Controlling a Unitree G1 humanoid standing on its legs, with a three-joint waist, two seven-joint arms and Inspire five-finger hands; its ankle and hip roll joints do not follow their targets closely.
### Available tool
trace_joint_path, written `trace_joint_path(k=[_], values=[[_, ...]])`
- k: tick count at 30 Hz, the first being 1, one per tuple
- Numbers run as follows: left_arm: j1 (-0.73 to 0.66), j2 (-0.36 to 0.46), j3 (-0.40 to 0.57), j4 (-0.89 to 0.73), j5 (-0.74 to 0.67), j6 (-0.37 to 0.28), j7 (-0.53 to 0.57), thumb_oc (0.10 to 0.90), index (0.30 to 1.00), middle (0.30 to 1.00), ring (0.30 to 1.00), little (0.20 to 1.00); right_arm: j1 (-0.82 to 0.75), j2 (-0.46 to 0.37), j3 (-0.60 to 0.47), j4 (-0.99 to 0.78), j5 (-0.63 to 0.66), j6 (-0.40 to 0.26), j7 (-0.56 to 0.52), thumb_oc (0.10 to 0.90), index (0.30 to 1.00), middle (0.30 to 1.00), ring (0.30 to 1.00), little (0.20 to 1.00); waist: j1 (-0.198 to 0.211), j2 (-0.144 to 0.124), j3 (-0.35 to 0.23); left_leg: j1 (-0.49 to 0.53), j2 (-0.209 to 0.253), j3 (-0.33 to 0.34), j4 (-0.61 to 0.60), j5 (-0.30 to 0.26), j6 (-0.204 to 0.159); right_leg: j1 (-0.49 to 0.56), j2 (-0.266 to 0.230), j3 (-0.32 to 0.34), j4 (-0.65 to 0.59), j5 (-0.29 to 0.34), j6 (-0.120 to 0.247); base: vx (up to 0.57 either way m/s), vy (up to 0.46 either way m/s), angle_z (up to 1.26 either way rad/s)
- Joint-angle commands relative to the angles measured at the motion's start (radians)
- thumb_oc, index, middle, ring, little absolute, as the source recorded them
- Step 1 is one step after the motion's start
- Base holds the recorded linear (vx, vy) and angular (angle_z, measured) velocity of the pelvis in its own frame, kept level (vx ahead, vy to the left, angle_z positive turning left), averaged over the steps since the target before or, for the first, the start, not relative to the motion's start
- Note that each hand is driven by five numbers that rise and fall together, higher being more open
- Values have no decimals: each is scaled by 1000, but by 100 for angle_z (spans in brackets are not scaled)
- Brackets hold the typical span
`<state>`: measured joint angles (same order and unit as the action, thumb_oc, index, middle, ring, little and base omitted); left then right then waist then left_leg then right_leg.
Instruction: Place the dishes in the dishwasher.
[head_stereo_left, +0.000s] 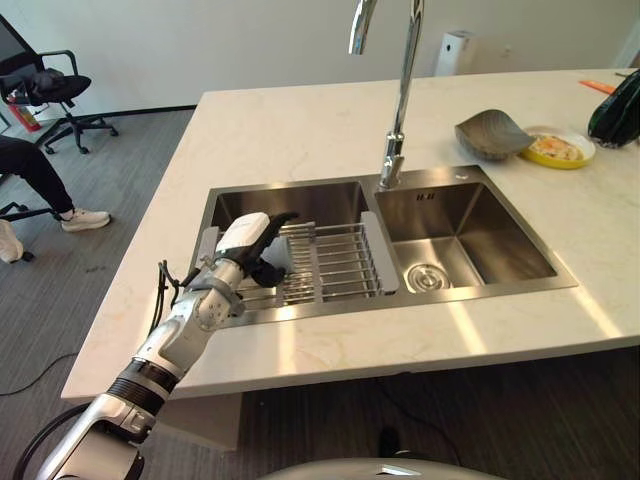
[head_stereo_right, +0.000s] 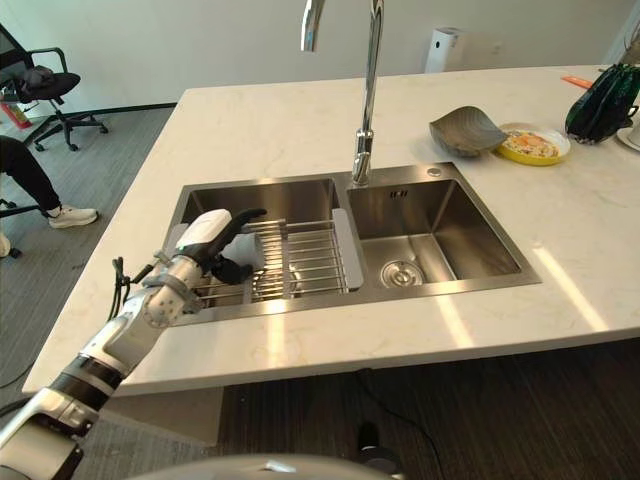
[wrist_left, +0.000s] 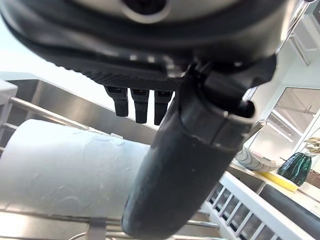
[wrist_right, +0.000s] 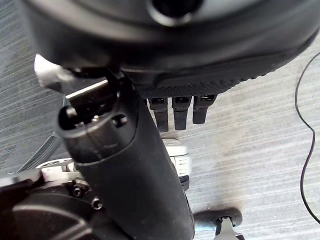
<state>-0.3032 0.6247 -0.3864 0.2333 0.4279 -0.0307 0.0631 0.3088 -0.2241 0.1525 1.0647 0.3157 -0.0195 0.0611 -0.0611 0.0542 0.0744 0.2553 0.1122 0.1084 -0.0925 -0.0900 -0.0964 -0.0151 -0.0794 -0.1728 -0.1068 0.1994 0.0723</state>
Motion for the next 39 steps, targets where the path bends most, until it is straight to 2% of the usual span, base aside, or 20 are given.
trace_joint_path(k=[1,10,17,22,24,25,26,27,29,30,32,33,36,39], values=[[-181,8,12,12,37,-1,40,800,900,900,900,900,-54,34,-18,-61,29,-32,-5,800,900,900,900,900,-9,17,11,-79,12,-59,5,29,-24,67,-121,1,19,-119,144,0,0,0],[-197,-5,-17,114,95,26,64,800,900,900,900,900,-68,17,-17,-65,13,-27,-19,800,900,900,900,900,-5,14,15,-81,12,-63,5,30,-23,71,-124,-6,19,-122,145,0,0,0],[-243,-24,-75,237,140,46,63,800,900,900,900,900,-75,3,-25,-40,14,-23,-32,800,900,900,900,900,-13,7,15,-83,9,-58,5,28,-22,68,-125,-6,19,-119,146,2,-1,1],[-270,-53,-121,344,155,67,48,800,900,900,900,900,-84,-2,-35,-24,20,-19,-40,800,900,900,900,900,-19,6,13,-77,9,-49,5,23,-22,70,-127,0,19,-121,146,0,0,0],[-302,-73,-163,435,163,83,25,800,900,900,900,900,-95,-11,-39,-16,29,-14,-44,800,900,900,900,900,-26,8,12,-74,8,-44,5,21,-21,71,-127,3,19,-122,146,0,0,0],[-304,-75,-165,438,163,82,27,499,448,448,448,448,-95,-10,-40,-15,29,-14,-44,800,900,900,900,900,-25,8,13,-73,8,-43,5,21,-21,71,-126,4,19,-122,146,0,0,0],[-322,-85,-182,482,161,89,14,400,300,300,300,300,-100,-14,-43,-12,35,-11,-44,800,900,900,900,900,-29,9,13,-74,8,-42,5,21,-21,69,-126,5,19,-121,147,0,0,0],[-322,-85,-182,482,161,89,14,400,300,300,300,300,-100,-14,-43,-12,35,-11,-44,800,900,900,900,900,-29,9,13,-74,8,-42,5,21,-21,69,-126,5,19,-121,147,0,0,0],[-366,-123,-232,626,162,106,-11,400,300,300,300,300,-114,-20,-41,12,44,-2,-47,800,900,900,900,900,-38,13,11,-73,7,-36,5,19,-20,64,-127,8,19,-119,148,0,0,0],[-366,-123,-232,626,162,106,-11,400,300,300,300,300,-114,-20,-41,12,44,-2,-47,800,900,900,900,900,-38,13,11,-73,7,-36,5,19,-20,64,-127,8,19,-119,148,0,0,0],[-437,-201,-306,872,168,112,-36,400,300,300,300,300,-147,-28,-27,70,59,6,-44,800,900,900,900,900,-52,20,10,-65,12,-27,5,9,-22,61,-121,18,19,-125,151,69,3,-2],[-452,-221,-318,924,170,110,-37,400,300,300,300,300,-157,-32,-25,85,63,6,-43,800,900,900,900,900,-54,22,13,-61,13,-23,5,7,-22,61,-119,22,19,-125,151,64,6,0],[-486,-243,-344,1029,181,109,-55,400,300,300,300,300,-184,-39,-8,120,74,7,-43,800,900,900,900,900,-69,25,13,-57,14,-8,5,5,-23,54,-116,36,19,-123,152,3,3,-4],[-507,-230,-350,1050,187,99,-47,400,300,300,300,300,-198,-44,4,143,83,3,-43,800,900,900,900,900,-74,26,13,-56,15,7,5,5,-23,46,-115,48,19,-118,155,-6,5,-11]])
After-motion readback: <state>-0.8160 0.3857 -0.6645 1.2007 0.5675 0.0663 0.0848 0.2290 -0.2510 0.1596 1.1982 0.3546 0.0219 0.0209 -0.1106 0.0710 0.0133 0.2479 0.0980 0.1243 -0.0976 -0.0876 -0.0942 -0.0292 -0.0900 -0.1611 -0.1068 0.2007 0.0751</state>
